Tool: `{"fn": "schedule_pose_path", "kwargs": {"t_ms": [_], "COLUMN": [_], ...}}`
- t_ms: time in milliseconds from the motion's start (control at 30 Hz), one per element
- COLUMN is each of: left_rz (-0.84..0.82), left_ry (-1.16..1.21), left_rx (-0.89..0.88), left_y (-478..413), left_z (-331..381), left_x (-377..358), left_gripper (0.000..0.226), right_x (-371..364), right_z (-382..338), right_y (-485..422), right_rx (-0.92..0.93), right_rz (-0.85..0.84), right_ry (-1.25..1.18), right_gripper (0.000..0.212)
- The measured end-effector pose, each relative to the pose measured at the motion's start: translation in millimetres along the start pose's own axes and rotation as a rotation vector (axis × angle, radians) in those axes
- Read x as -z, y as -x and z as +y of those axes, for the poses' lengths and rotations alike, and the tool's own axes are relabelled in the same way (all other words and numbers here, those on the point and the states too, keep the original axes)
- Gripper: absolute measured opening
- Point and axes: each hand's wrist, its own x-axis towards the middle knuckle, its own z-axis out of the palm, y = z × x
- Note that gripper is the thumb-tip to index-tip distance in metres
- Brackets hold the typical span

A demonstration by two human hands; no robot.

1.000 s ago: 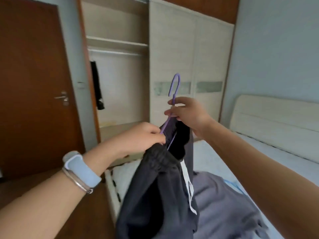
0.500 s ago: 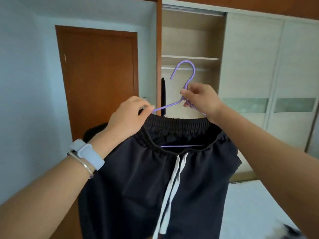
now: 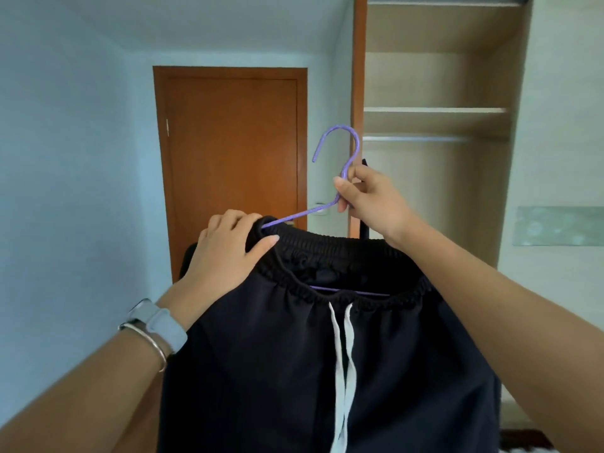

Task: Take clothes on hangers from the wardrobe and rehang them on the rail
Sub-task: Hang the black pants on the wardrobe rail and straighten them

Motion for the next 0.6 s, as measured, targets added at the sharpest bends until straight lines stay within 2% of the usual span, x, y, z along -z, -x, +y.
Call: {"fn": "schedule_pose_path", "kwargs": {"t_ms": [100,267,367,467,600], "left_rz": [-0.029,-0.006,-0.016,-0.06,-0.196], "left_ry": [0.041,0.159,0.254,0.414,0.618], "left_rx": [-0.022,0.048,0.068,0.085,0.073], "left_y": [-44.6,-99.0,-134.7,-175.7,-232.7], "left_z": [-30.0,-58.0,-66.8,-74.6,-88.3], "left_x": [-34.7,-111.0,-155.3,-200.2,-262.0], "left_gripper": [0.066,0.039,0.034,0.038,0.047], "right_x": [-4.5,-16.2,-19.7,-20.7,-22.2], "right_z": [30.7,79.5,116.3,160.9,212.1], "right_y": [-46.0,-107.2,-141.4,-172.6,-206.4], "right_rx": [0.026,0.035,0.009,-0.024,-0.086], "right_rz": [0.006,-0.043,-0.04,-0.018,0.01], "right_ry": [0.002,0.077,0.167,0.207,0.294], "right_gripper": [0.027,0.018,0.024,0.025,0.023]}}
